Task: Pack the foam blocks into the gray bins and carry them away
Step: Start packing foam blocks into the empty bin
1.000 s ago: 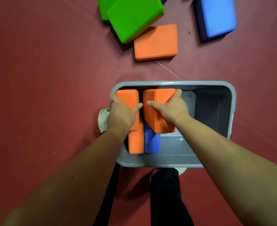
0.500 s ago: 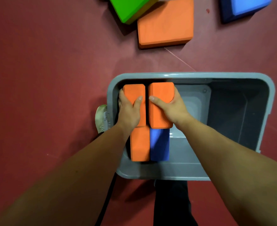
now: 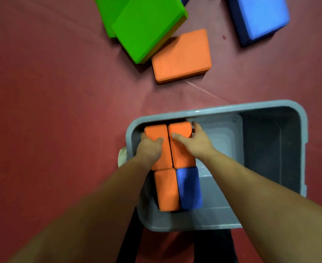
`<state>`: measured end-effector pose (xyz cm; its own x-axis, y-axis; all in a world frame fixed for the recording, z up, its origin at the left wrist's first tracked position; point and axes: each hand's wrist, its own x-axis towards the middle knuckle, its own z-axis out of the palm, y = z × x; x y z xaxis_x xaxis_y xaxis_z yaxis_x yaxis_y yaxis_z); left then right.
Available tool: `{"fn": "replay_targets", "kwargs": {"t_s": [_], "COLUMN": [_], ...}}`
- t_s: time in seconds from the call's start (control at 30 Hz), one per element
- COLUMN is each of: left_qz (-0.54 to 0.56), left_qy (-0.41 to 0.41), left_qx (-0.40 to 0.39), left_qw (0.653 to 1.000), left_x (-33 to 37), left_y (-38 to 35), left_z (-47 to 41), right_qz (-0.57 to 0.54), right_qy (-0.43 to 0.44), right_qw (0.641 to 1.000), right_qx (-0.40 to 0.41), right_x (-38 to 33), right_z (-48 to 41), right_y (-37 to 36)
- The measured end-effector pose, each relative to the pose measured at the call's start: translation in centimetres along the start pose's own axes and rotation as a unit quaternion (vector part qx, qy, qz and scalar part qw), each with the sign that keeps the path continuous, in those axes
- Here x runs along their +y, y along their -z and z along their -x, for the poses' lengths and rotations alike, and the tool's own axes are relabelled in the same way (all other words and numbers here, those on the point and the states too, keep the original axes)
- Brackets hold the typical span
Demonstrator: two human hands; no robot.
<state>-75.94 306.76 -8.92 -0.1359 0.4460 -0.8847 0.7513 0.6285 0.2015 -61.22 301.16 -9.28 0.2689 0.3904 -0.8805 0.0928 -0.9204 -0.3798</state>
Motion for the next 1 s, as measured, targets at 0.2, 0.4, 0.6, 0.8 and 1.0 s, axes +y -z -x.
{"fn": "replay_targets", "kwargs": {"t_s": [0.2, 0.4, 0.6, 0.8, 1.0], "left_qz": [-0.128, 0.035, -0.42, -0.747, -0.845], "left_qy": [-0.006, -0.037, -0.3, -0.568, -0.347], "left_qx": [-0.003, 0.042, 0.18, 0.044, -0.089], "left_qw": [0.992, 0.998, 0.837, 0.341, 0.397], "left_x": [9.9, 20.1, 26.2, 40.9, 45.9], "left_y": [8.6, 15.5, 16.4, 13.5, 6.3], "left_z": [4.0, -1.7, -13.7, -18.3, -20.6], "right_qz": [-0.105, -0.395, -0.369, -0.095, -0.037], "right_qy": [0.075, 0.006, -0.006, -0.001, -0.041], "right_qw": [0.991, 0.918, 0.927, 0.973, 0.976], "right_qx": [0.047, -0.036, 0.065, 0.211, 0.211], "right_x": [-9.0, -18.3, -19.1, -16.1, -13.8], "right_z": [4.3, 2.2, -9.2, -18.3, -25.8], "right_y": [8.2, 10.3, 4.8, 6.2, 9.6]}}
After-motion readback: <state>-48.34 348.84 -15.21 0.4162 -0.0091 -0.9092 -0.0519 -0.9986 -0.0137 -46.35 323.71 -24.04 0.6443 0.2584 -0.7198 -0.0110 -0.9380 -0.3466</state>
